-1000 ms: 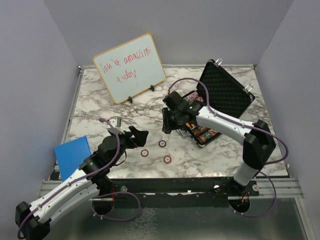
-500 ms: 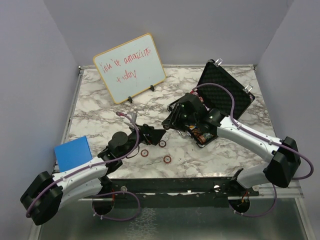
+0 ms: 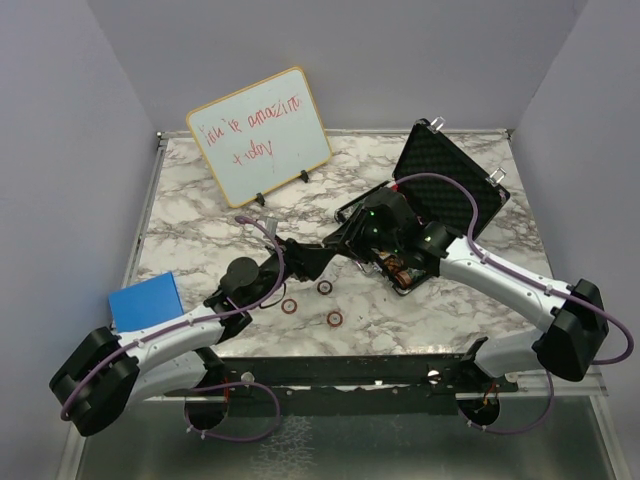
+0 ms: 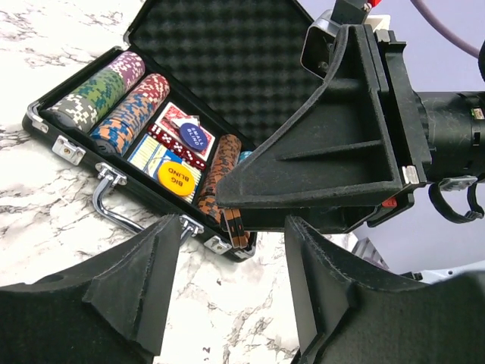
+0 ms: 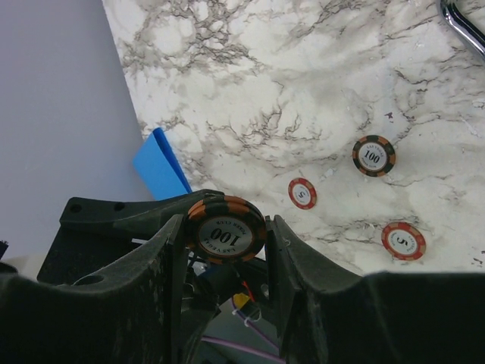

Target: Pack up texas hold em set

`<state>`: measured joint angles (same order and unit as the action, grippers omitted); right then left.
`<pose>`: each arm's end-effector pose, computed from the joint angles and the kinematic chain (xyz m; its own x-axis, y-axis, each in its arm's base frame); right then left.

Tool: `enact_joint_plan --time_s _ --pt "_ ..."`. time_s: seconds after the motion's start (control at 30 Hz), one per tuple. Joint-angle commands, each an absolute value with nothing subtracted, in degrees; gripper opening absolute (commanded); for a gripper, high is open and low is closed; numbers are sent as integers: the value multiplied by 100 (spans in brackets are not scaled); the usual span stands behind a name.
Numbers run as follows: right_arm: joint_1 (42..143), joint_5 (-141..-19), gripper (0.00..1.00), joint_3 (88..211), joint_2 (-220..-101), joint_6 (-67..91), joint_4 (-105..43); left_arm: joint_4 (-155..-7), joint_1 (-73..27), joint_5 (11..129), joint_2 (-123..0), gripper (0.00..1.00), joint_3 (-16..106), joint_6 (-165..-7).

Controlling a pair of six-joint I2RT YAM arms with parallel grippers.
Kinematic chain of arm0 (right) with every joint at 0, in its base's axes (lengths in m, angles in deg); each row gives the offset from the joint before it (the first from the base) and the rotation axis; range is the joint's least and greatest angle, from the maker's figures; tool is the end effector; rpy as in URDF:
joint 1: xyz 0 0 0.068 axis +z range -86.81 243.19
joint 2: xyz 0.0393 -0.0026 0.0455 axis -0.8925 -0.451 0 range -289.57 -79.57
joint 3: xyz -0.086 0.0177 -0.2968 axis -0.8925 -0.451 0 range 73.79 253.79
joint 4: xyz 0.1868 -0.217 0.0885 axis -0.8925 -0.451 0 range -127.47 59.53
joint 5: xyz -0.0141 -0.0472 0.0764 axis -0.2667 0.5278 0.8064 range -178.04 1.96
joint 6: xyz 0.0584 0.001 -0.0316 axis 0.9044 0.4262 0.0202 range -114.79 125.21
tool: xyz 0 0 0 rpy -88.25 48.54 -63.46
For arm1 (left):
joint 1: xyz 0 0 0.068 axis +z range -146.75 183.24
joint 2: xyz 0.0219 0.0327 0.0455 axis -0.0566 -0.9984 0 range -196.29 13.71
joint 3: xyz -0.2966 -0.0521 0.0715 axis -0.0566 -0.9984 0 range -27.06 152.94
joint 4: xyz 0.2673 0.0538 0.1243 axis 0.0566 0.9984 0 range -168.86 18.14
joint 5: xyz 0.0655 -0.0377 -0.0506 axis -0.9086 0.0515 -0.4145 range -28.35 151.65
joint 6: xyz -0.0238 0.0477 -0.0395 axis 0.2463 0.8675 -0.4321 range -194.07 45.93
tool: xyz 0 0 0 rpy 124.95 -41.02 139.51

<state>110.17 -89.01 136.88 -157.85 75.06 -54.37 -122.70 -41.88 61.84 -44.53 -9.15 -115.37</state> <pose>0.2381 0.2540 0.3123 -0.8261 0.4906 -0.2773 0.1551 0.6710 0.7250 0.1720 -0.1730 0.2389 -0.4368 -0.4968 -0.7499 0.5626 0.4996 -0.6587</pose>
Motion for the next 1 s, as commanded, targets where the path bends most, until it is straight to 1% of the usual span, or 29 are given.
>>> enact_joint_plan --time_s 0.0,0.03,0.1,0.23,0.3,0.4,0.5,0.53,0.57,0.67,0.7,0.77,0.87,0.97 --pt "11036 -9070 25 13739 -15661 7689 -5229 -12509 -4218 6224 -4551 64 -782 -11643" --pt "11030 -9054 25 13761 -15669 7674 -5230 -12509 -4219 6219 -4578 62 -773 -11656" --pt "11038 -9019 25 13785 -15691 7661 -5223 -12507 -4219 6209 -4622 55 -764 -11697" --pt "11028 -8916 26 13834 -15726 7464 -5136 -12501 -4215 5946 -4668 31 -742 -11767" --pt "11015 -8908 27 14007 -15823 7180 -5251 -12493 -4215 5867 -4707 22 -708 -11783" --pt "10987 -8848 28 14226 -15928 6855 -5423 -12492 -4218 5849 -4819 18 -620 -11809" --pt "10954 -8604 30 14228 -15923 6737 -5408 -12492 -4219 5831 -4929 7 -526 -11828" --pt "10935 -8553 33 14218 -15914 6693 -5410 -12492 -4217 5835 -4941 3 -509 -11816" --pt "10909 -8497 38 14209 -15901 6624 -5407 -12492 -4219 5839 -4943 0 -483 -11799" --pt "10701 -8051 71 14161 -15824 5893 -5146 -12479 -4219 5880 -4885 0 -481 -11753" --pt "10574 -7761 78 14184 -15799 5334 -5002 -12475 -4219 5914 -4834 0 -498 -11745" --pt "10323 -7352 87 14311 -15738 4362 -5058 -12466 -4215 6073 -4718 0 -529 -11710" --pt "10143 -6765 91 14254 -15419 2931 -5136 -12433 -4219 6486 -4528 0 -543 -11602" --pt "10076 -6071 92 14137 -15043 2000 -5366 -12398 -4214 7050 -4326 0 -540 -11461"
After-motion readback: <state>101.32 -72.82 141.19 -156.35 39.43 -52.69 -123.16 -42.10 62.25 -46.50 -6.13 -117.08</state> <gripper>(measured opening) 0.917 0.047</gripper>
